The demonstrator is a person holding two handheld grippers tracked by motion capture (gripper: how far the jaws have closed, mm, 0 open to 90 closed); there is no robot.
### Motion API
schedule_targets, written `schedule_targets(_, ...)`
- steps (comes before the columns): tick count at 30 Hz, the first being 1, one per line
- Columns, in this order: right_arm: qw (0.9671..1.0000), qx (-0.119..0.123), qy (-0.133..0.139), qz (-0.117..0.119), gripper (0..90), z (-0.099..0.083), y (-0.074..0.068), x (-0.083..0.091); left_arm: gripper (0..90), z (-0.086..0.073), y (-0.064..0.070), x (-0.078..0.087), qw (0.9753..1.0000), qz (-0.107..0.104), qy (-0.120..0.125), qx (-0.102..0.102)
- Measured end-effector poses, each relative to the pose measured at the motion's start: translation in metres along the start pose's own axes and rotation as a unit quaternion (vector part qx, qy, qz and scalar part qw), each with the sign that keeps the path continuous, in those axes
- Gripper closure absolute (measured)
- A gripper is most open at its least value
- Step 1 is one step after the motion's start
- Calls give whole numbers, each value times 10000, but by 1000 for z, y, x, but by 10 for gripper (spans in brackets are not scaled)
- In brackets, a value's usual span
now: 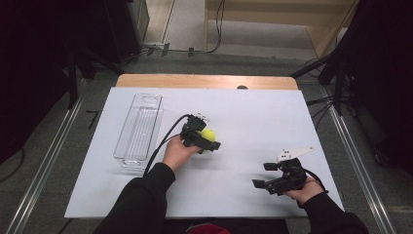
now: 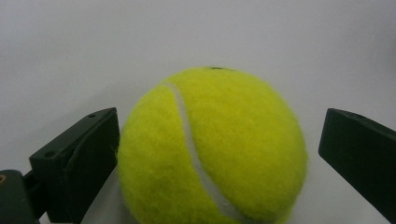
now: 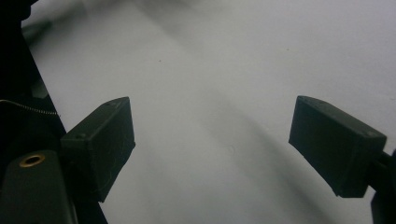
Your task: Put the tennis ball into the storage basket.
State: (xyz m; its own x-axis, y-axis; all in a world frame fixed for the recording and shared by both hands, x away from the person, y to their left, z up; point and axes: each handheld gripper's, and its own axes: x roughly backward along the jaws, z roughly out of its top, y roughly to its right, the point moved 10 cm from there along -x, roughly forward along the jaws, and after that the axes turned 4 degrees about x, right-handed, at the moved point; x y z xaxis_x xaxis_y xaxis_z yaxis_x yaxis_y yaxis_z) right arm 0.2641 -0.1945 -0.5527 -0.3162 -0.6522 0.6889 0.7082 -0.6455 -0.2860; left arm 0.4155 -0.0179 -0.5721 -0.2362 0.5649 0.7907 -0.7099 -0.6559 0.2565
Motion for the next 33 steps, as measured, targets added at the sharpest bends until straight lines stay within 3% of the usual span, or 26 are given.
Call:
schedule_targets(3, 10000, 4, 2, -1, 122, 0, 0, 0, 5, -5, -4, -4, 9998, 176, -115, -11)
schedule_targets(8, 10000, 15, 0, -2, 122, 0, 0, 0, 20, -5, -4, -3, 9999, 137, -58, -8)
schedule_targets(14, 10000, 32, -7, -7, 122, 0, 0, 0, 27, -6, -5, -3, 9996, 238, -44, -119)
schedule_targets(18, 10000, 26, -7, -16, 122, 0, 0, 0, 156, -6, -10, 0, 9986, 477, -4, -212)
schedule_targets(22, 10000, 35, -11, -12, 122, 0, 0, 0, 172, -5, -11, 1, 9992, 409, 23, -29)
schedule_targets(25, 10000, 31, -11, -18, 122, 0, 0, 0, 185, -5, -11, 2, 9993, 361, 42, -34)
schedule_targets(27, 10000, 26, -13, -18, 122, 0, 0, 0, 257, -4, -9, 3, 9997, 251, 71, -9)
schedule_targets(30, 10000, 28, -17, -21, 122, 0, 0, -1, 259, -4, -8, 2, 9994, 306, 72, -159)
schedule_targets(33, 10000, 38, -23, -18, 122, -1, 0, -1, 261, -4, -8, 2, 9996, 256, 93, -104)
